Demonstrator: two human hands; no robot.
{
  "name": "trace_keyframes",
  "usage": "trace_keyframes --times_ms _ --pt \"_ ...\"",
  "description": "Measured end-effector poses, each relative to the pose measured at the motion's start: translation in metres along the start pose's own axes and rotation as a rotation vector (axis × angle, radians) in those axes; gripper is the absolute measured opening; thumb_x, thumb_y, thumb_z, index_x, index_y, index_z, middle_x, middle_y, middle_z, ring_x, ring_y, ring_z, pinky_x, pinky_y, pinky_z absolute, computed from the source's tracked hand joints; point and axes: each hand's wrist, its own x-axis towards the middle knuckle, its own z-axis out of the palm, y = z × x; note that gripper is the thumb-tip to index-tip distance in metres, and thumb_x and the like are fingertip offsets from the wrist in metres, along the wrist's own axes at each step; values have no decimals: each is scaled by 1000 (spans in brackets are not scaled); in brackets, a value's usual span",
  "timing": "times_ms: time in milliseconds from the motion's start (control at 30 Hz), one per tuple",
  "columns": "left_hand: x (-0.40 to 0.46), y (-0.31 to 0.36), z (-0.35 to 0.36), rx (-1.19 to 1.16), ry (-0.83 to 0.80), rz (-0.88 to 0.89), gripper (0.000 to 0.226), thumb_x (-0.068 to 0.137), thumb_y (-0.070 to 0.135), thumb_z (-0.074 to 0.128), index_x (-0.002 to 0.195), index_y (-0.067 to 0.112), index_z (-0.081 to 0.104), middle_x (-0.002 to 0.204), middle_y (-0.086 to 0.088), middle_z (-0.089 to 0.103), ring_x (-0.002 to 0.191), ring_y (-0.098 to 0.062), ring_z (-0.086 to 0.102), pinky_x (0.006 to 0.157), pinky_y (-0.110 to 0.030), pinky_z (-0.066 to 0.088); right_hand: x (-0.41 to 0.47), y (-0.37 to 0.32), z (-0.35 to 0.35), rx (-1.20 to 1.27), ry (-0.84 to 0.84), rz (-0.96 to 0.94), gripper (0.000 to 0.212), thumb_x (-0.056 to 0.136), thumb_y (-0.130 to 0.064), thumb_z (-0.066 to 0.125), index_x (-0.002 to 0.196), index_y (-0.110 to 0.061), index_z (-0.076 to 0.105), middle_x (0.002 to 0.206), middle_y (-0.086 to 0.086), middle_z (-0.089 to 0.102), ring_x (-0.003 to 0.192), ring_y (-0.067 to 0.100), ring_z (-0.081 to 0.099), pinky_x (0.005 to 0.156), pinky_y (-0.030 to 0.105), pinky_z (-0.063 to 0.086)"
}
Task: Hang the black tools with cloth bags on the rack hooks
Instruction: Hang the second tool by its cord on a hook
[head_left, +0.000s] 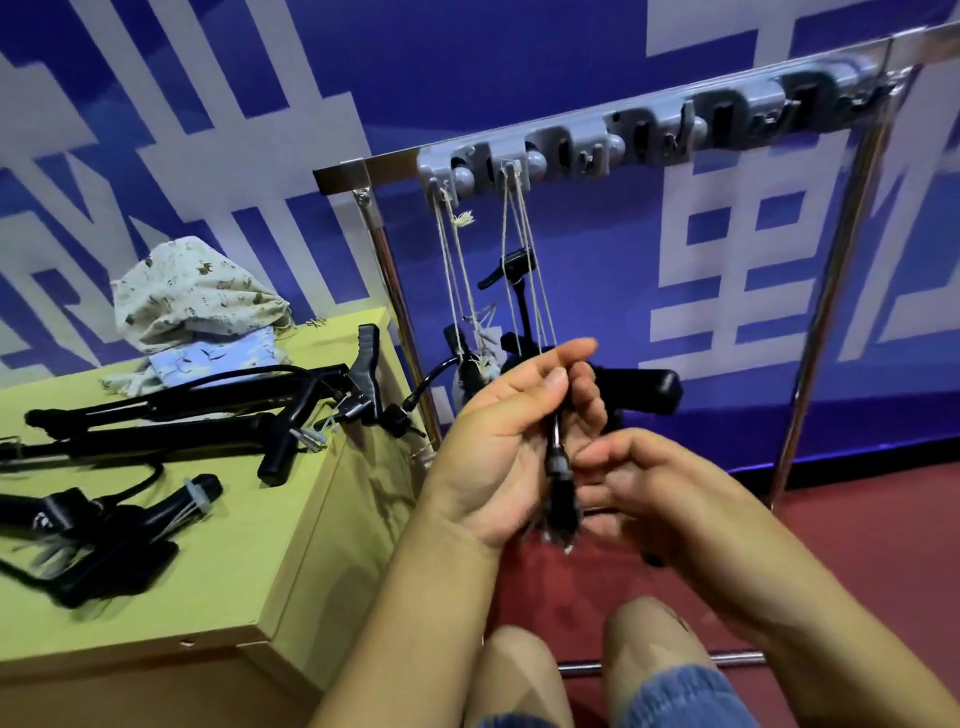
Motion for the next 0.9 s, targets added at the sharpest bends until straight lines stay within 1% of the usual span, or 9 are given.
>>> trace_keyframes --times_ms 167,233,333,400,533,633,733,833,900 --pt "3 -5 1 48 102 20 27 73 -1 49 94 -3 66 76 -11 66 69 -13 69 71 -24 58 2 6 -2 -142 -192 -14 40 70 10 56 105 -3 41 77 5 62 66 16 60 64 21 49" --pt "3 -3 1 98 112 22 29 73 -1 50 99 -4 62 79 -12 68 72 -14 70 72 -24 58 3 6 -4 -183 -231 -5 39 74 17 63 103 -2 47 69 -5 63 61 8 58 61 18 48" --pt "0 0 4 203 74 -17 32 75 -1 49 105 -6 59 90 -16 67 80 -16 70 77 -23 57 3 6 0 -181 -281 39 17 74 1 72 84 -9 63 63 -4 64 56 6 56 53 18 46" --pt "-1 1 6 268 52 -65 32 75 0 49 105 -6 59 92 -16 65 80 -16 71 77 -23 57 4 8 2 -190 -288 42 8 74 -10 71 80 -8 66 61 0 63 52 9 57 47 19 44" --pt "-2 3 5 367 68 -108 28 75 3 50 100 -3 61 87 -13 68 80 -16 71 76 -24 56 8 4 7 -176 -397 42 4 76 -8 66 79 -5 65 56 0 64 48 8 58 44 17 45" --pt "-3 5 3 429 96 -133 25 81 3 49 103 -3 60 91 -14 66 81 -15 71 82 -25 54 14 3 14 -156 -454 37 3 78 -6 65 76 -7 64 54 -1 63 45 7 58 43 16 45" --pt "-4 9 2 433 112 -159 25 89 2 44 110 -4 58 99 -18 63 85 -17 69 85 -27 53 19 4 17 -99 -510 12 5 81 -7 64 82 -4 60 54 -1 64 44 6 59 43 15 47" --pt "-2 13 -5 495 146 -157 26 95 4 40 114 -3 57 106 -23 61 99 -27 61 88 -31 51 25 3 23 8 -500 -10 16 77 -24 72 83 -11 65 57 4 65 39 8 58 38 15 45" --pt "-2 14 -9 509 146 -165 23 96 6 41 105 1 61 95 -19 66 94 -28 63 86 -33 52 30 1 28 9 -473 -32 10 76 -22 75 76 -16 66 54 8 63 36 10 56 36 15 43"
